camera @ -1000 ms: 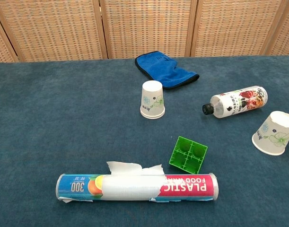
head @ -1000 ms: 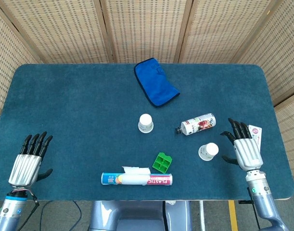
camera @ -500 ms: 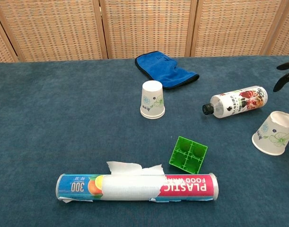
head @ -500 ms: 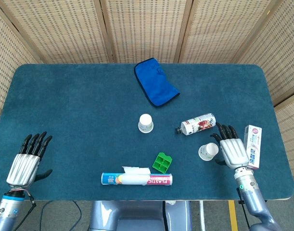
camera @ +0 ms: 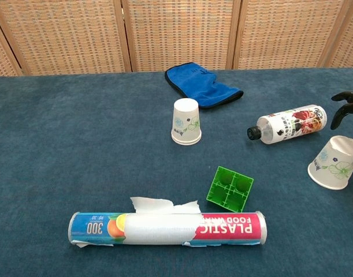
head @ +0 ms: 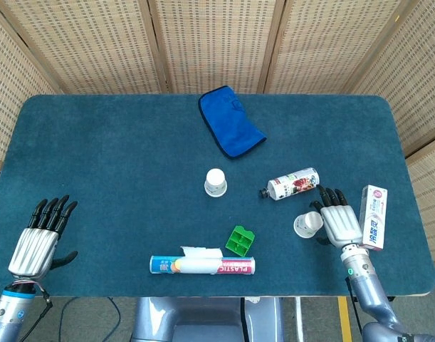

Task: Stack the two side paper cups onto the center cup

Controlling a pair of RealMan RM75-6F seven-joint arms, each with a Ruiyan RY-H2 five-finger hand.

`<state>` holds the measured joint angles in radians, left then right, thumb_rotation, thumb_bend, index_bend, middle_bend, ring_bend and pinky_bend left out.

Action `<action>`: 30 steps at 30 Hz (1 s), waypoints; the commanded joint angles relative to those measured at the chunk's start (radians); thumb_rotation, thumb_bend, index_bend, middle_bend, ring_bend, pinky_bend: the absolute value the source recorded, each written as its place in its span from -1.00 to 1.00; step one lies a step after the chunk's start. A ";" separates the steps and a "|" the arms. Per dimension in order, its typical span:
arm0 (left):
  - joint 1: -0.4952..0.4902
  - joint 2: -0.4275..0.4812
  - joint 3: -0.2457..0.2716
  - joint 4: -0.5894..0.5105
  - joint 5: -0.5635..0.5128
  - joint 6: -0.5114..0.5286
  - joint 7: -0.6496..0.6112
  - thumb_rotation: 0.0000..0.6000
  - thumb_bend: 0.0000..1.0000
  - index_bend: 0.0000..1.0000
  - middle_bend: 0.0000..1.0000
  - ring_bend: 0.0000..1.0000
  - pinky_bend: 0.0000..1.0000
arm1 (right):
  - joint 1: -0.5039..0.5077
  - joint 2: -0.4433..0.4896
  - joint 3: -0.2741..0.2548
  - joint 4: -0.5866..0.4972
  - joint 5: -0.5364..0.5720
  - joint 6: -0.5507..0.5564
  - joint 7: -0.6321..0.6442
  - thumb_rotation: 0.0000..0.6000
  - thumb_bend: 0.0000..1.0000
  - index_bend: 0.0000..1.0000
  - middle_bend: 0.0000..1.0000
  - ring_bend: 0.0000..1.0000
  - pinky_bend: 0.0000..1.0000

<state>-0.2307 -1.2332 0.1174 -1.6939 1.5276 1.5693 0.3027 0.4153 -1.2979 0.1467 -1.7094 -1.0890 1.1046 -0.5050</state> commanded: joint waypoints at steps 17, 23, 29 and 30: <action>0.026 0.005 -0.041 0.003 0.025 -0.032 -0.010 1.00 -0.87 -0.92 -1.00 -1.00 -1.00 | 0.051 -0.067 0.004 0.112 0.035 -0.012 0.004 1.00 -0.71 0.10 -0.76 -1.00 -0.93; 0.035 0.008 -0.055 0.002 0.030 -0.037 -0.017 1.00 -0.87 -0.91 -1.00 -1.00 -1.00 | 0.064 -0.035 0.024 0.051 -0.004 0.026 0.005 1.00 -0.71 0.10 -0.76 -1.00 -0.93; 0.042 0.011 -0.068 0.004 0.032 -0.042 -0.023 1.00 -0.87 -0.91 -1.00 -1.00 -1.00 | 0.099 0.004 0.065 -0.044 -0.012 0.048 -0.039 1.00 -0.71 0.10 -0.76 -1.00 -0.93; 0.044 0.012 -0.070 0.005 0.032 -0.044 -0.024 1.00 -0.87 -0.91 -1.00 -1.00 -1.00 | 0.108 0.010 0.074 -0.066 -0.009 0.053 -0.054 1.00 -0.71 0.10 -0.76 -1.00 -0.93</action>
<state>-0.1874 -1.2216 0.0478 -1.6893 1.5595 1.5254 0.2786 0.5063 -1.3029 0.2026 -1.7443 -1.0975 1.1470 -0.5363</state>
